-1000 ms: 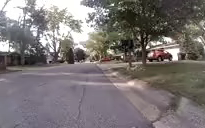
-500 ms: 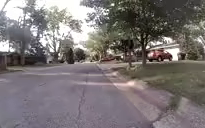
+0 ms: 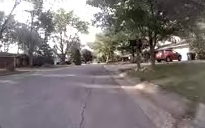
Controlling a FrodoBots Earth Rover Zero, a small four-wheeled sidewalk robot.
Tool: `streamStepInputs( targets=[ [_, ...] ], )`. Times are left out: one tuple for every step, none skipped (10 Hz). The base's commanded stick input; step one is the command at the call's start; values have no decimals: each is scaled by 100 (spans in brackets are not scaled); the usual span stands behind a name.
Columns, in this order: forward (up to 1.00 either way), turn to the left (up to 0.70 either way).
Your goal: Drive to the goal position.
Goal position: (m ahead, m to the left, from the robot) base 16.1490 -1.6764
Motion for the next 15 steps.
streamStepInputs(
  targets=[
    [85,16],
    [85,0],
    [85,0],
    [85,0],
    [85,0],
    [85,0],
    [85,0],
    [85,0],
    [85,0],
    [85,-5],
    [85,-24],
    [85,-34],
    [85,-34],
    [85,-34],
    [85,-34]
  ],
)
